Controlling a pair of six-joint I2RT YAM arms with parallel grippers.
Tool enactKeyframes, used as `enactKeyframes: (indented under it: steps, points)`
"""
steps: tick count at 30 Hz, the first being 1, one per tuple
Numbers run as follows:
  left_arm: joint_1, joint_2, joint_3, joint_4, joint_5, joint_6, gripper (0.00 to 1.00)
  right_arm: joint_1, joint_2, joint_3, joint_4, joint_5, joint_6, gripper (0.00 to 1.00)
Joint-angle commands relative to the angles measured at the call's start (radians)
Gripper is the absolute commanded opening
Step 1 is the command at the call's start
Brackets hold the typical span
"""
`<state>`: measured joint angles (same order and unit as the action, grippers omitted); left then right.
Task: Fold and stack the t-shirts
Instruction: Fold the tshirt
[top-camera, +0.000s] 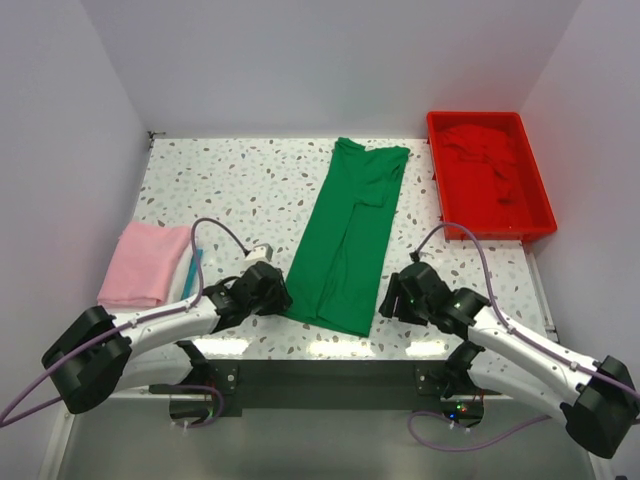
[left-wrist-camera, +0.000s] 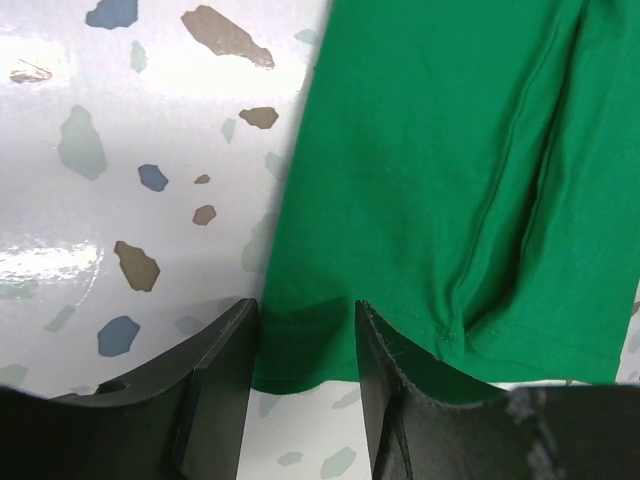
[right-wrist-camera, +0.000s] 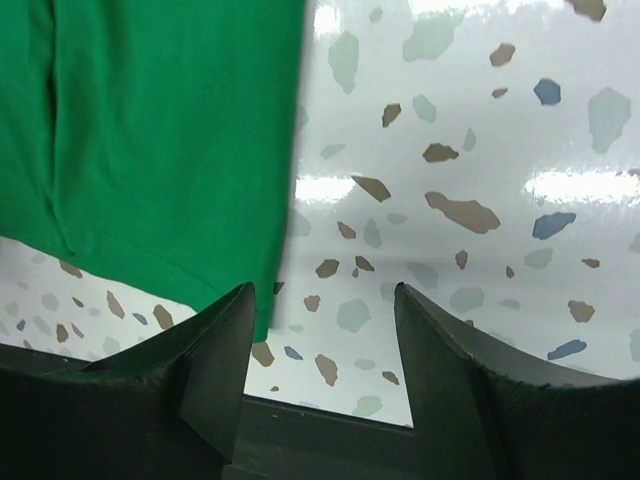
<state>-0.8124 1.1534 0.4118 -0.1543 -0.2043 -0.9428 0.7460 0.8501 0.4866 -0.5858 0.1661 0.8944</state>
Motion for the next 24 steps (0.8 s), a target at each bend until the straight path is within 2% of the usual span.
enactKeyframes:
  steps: [1,11,18,24]
  points:
    - [-0.016,0.026,-0.028,0.041,0.019,-0.022,0.48,0.016,-0.013,-0.026,-0.022,-0.027,0.054,0.61]
    - [-0.027,0.028,-0.038,0.032,0.013,-0.034,0.41,0.064,0.024,-0.06,0.039,-0.068,0.1,0.57]
    - [-0.054,0.014,-0.033,-0.004,-0.01,-0.051,0.33,0.242,0.124,-0.054,0.106,-0.004,0.201,0.57]
    - [-0.105,0.011,-0.05,-0.037,-0.043,-0.103,0.27,0.292,0.151,-0.071,0.164,0.016,0.268,0.56]
